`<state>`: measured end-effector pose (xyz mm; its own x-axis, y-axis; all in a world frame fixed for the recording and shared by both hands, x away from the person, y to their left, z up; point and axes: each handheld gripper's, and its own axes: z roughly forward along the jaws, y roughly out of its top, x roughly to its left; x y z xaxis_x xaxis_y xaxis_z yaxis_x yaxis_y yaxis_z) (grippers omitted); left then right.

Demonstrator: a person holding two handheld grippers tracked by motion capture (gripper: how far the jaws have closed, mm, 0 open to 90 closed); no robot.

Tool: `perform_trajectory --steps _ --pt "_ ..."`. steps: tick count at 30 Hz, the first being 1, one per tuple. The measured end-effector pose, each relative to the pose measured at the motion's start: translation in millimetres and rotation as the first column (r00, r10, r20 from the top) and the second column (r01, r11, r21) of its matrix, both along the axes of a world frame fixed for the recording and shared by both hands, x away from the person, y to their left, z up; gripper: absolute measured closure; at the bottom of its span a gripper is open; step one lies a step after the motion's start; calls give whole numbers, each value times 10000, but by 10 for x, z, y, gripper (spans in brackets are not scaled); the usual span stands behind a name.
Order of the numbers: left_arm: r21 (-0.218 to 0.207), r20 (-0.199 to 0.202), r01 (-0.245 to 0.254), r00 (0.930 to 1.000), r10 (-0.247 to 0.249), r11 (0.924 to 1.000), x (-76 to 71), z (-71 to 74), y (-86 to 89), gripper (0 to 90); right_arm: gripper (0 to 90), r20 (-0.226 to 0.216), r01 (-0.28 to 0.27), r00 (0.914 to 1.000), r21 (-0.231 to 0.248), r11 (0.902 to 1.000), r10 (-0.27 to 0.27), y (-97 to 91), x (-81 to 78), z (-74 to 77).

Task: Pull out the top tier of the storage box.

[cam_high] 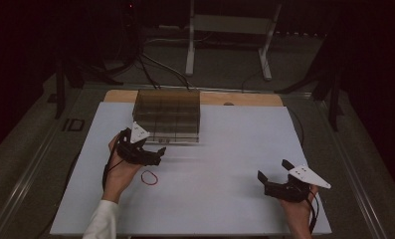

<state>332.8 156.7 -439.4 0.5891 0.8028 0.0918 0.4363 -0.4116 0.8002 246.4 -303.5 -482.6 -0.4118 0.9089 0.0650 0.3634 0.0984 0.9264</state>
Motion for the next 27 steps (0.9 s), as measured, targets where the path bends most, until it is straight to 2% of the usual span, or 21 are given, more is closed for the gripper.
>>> perform_trajectory --steps 1,18,27 --pt "72 43 179 9998 -179 9998 -15 0 7 22 4 3 -1 10000 0 10000 1 0 1 0" --pt "129 32 831 9965 -831 9965 -109 -25 42 22 4 -33 7 10000 26 10000 -7 2 1 -4" --pt "75 66 857 9963 -857 9963 -157 -55 87 22 4 -53 2 10000 0 10000 -2 7 4 -7"
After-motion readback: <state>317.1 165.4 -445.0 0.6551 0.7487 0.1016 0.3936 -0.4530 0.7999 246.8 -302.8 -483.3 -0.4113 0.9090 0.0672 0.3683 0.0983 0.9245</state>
